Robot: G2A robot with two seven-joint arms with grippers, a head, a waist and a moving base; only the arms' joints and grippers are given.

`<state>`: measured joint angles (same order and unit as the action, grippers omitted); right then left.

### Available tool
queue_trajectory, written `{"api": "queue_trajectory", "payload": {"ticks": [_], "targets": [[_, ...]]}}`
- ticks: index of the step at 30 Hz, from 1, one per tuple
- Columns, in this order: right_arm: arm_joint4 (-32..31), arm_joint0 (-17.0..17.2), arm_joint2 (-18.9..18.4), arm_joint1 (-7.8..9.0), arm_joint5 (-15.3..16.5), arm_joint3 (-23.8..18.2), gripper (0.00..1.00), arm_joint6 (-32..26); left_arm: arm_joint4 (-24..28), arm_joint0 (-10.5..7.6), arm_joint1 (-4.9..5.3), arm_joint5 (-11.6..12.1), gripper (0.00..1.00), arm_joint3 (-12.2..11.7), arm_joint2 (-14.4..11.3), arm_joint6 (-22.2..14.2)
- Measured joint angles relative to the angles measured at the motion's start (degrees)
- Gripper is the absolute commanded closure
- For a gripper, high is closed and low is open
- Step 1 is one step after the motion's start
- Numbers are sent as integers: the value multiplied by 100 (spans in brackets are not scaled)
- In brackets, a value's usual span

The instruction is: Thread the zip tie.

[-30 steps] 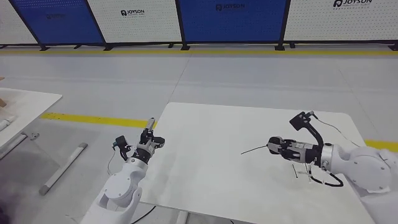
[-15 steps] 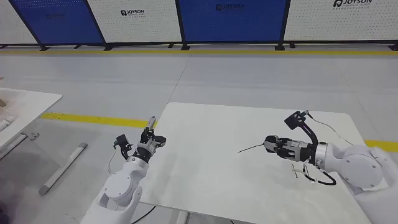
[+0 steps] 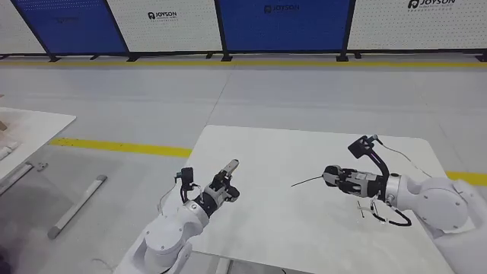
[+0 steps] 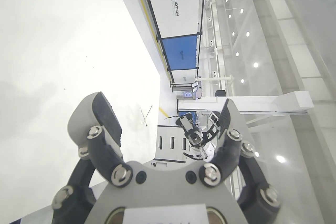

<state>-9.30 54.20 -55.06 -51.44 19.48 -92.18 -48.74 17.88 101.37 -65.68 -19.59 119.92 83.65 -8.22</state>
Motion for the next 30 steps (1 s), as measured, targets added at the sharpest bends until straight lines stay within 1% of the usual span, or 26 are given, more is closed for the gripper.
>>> {"api": "queue_trajectory", "payload": {"ticks": [5,7,8,9,11,13,16,18,20,21,23,25,26,30], "targets": [[0,0,0,0,0,0,100,0,1,4,1,11,0,0,7,-5],[-125,32,-7,1,-56,-15,100,69,21,2,0,11,0,-34,9,6],[-245,40,3,0,-66,-51,100,88,79,7,-1,11,0,-79,14,4],[-408,24,37,-7,-28,-118,100,80,238,28,1,11,0,-136,31,-56],[-650,-52,124,-30,2,-207,100,59,519,71,26,11,0,-177,86,-195],[-958,-180,289,-68,3,-333,100,44,732,100,79,11,0,-127,124,-280],[-1400,-362,541,-119,1,-440,100,100,1001,138,191,11,0,-47,46,-323],[-1623,-451,681,-142,0,-495,100,183,1168,128,277,11,0,2,-40,-244],[-1808,-533,826,-157,0,-544,100,297,1401,86,402,11,0,-3,-205,-174],[-1862,-558,875,-159,0,-543,100,349,1516,42,463,11,0,-20,-287,-117],[-1866,-591,954,-162,0,-497,100,488,1852,-122,617,11,0,-105,-529,78],[-1732,-587,983,-166,0,-471,100,554,2129,-340,734,11,0,-197,-734,298],[-1716,-585,983,-166,0,-470,100,554,2147,-356,744,11,0,-206,-750,315],[-1721,-584,980,-166,0,-472,100,547,2117,-328,736,11,0,-202,-734,293]]}}
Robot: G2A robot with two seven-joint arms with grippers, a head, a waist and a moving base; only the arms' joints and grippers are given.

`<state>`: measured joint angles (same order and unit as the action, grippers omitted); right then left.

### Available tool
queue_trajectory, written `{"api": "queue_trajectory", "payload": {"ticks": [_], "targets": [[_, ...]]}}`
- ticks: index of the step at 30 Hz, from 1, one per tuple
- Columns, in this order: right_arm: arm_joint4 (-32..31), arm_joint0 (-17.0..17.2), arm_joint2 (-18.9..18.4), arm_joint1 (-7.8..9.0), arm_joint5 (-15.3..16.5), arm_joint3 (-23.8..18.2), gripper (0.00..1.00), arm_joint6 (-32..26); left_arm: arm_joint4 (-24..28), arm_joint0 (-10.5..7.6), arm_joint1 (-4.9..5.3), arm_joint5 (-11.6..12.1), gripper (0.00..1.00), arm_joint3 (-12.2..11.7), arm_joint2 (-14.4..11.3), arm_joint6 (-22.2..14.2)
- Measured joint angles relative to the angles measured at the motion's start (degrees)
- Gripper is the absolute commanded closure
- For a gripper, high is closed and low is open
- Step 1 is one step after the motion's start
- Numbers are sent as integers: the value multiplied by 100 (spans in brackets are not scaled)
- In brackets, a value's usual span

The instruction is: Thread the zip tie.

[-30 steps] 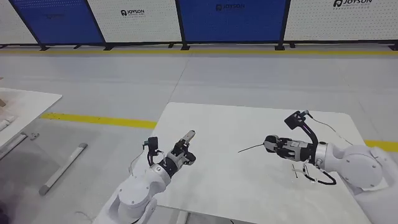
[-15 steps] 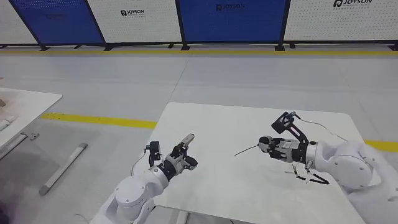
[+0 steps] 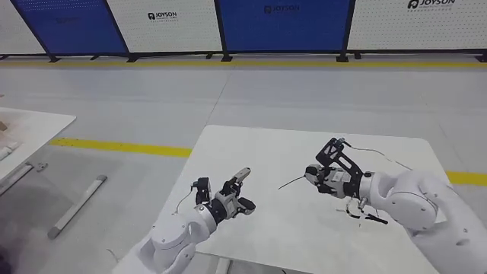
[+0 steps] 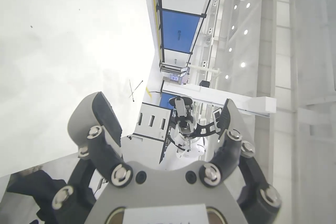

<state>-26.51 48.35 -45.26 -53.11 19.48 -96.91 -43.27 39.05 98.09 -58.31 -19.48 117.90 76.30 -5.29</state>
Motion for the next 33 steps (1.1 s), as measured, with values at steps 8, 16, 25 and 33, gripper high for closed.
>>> {"api": "queue_trajectory", "payload": {"ticks": [8,16,25,33], "targets": [[-445,-36,77,-30,-68,-113,100,-19,333,-2,-22,0,0,7,-121,238],[-2030,-201,410,-79,1,-625,100,338,1493,-588,125,0,0,-116,-782,1091],[-2220,-200,512,-67,0,-663,100,493,2287,-1134,279,0,0,-360,-1367,1436],[-2396,-184,517,-74,-7,-737,100,561,2647,-1162,236,4,0,-346,-1390,1524]]}}
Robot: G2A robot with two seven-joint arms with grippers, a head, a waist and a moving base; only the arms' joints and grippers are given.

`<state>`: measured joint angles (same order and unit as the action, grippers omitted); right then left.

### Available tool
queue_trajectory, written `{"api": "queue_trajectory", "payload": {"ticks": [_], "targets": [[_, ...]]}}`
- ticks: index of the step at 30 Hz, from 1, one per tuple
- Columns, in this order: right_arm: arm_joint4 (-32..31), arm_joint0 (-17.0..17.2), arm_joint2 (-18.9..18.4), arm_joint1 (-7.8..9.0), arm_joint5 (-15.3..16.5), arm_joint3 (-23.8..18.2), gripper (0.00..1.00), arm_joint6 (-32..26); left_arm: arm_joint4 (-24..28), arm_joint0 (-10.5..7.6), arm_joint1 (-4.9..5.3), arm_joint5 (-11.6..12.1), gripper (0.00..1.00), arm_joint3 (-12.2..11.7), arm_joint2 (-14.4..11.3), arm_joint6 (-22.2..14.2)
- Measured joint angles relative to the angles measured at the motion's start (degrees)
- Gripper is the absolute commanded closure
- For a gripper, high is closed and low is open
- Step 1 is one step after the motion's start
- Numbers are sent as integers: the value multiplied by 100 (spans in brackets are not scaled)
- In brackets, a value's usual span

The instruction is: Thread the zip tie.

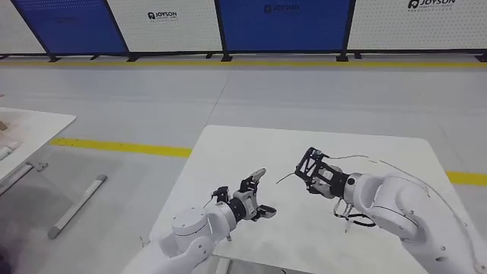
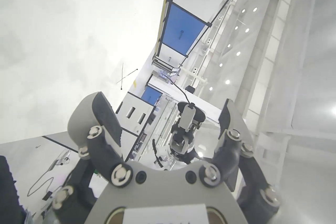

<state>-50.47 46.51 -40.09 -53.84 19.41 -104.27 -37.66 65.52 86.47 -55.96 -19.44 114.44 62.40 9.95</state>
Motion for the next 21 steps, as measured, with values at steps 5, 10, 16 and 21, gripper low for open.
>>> {"api": "queue_trajectory", "payload": {"ticks": [5,10,16,21], "targets": [[-681,-84,267,-53,8,-318,100,-24,778,-375,-74,-4,0,-51,-137,648],[-661,-278,566,-78,8,-282,100,27,1253,-811,-127,-4,0,-210,-369,1185],[-648,-285,573,-77,7,-280,100,32,1237,-792,-127,13,0,-206,-363,1155],[-648,-285,573,-77,7,-280,100,31,1481,-759,-177,300,0,-251,-288,1053]]}}
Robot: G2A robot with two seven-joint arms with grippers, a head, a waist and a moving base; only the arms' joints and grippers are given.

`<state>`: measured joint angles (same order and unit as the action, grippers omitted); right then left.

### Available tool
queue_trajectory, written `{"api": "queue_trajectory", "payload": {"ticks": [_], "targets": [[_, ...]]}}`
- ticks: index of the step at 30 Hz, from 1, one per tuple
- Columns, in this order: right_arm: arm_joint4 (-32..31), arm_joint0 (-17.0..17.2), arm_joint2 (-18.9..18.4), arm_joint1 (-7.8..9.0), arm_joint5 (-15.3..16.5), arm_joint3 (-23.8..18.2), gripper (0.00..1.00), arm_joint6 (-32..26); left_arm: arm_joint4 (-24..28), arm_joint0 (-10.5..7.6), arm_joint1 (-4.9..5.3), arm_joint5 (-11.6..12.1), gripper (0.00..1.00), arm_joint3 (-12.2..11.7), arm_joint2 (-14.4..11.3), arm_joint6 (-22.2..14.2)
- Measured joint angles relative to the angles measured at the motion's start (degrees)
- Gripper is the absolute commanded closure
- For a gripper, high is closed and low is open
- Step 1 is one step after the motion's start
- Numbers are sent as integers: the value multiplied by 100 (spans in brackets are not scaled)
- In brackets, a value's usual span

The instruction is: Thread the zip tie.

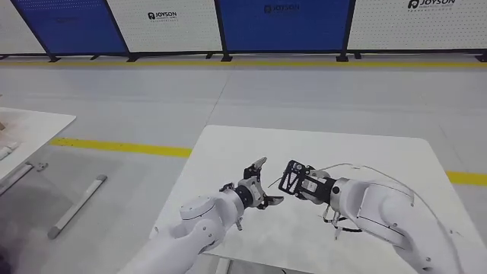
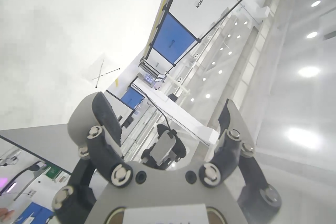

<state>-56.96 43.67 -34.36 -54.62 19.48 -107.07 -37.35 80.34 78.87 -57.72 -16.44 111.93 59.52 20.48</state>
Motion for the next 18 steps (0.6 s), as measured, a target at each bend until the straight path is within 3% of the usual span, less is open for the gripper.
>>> {"api": "queue_trajectory", "payload": {"ticks": [2,6,10,11,18], "targets": [[0,0,0,0,0,0,100,0,182,-10,-13,-54,43,-30,40,-18],[0,0,0,0,0,0,100,0,413,-40,-25,-293,75,-70,122,-16],[0,0,0,0,0,0,100,0,414,-13,-30,-306,88,-62,101,-56],[0,0,0,0,0,0,100,0,413,-10,-29,-305,98,-59,90,-70],[0,0,0,0,0,0,100,0,334,-19,0,-304,100,-57,13,-147]]}}
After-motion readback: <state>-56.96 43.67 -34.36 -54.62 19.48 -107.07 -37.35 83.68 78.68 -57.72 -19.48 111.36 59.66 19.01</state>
